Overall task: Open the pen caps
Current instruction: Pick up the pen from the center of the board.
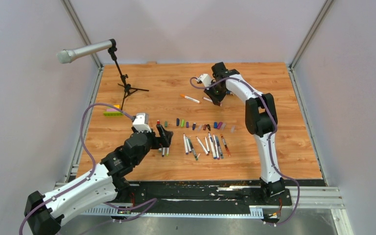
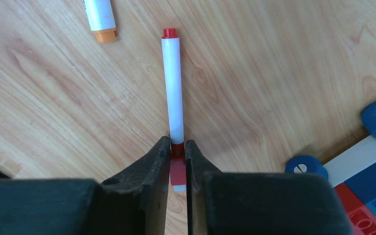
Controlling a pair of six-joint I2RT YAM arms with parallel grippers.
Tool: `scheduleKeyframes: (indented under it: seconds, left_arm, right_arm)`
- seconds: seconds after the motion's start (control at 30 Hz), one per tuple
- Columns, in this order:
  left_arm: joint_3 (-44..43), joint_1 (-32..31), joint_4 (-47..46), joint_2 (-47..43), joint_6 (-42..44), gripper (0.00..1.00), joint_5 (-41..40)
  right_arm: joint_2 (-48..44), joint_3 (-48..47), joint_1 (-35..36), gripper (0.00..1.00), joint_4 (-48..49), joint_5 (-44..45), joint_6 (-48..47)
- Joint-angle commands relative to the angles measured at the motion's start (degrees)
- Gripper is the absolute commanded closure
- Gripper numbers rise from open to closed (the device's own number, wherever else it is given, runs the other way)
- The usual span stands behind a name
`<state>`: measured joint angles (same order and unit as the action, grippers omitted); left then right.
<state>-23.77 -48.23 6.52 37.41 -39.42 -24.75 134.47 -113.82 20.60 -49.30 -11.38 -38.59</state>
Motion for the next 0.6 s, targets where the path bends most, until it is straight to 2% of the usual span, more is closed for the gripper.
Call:
scheduleKeyframes:
  seconds: [0.0, 0.13, 0.43, 0.5, 0.57]
  left_arm:
    - [0.30, 0.24, -2.56, -0.14, -1.41, 0.00, 0.58]
    - [0.46, 0.28, -1.81, -0.88, -1.49, 0.00, 0.42]
    - [1.00, 0.24, -1.67, -1.29, -1.89, 0.00, 0.25]
    - [1.01, 0.25, -1.73, -1.24, -1.96, 0.00, 0.39]
    - [1.01, 0.29, -2.06, -1.14, -1.98, 0.00, 0.85]
  right_arm:
    - [3.29, -8.46, 0.32, 0.83, -7.14, 0.50, -1.23]
    - [7.35, -14.85, 0.61, 0.77, -9.16, -1.36, -1.61]
    - [10.28, -16.61, 2.16, 0.73, -8.57, -1.34, -3.02]
    - [10.87, -16.59, 2.16, 0.78, -8.80, -1.30, -3.14]
    - [11.30, -16.49, 2.16, 0.92, -9.39, -1.44, -3.25]
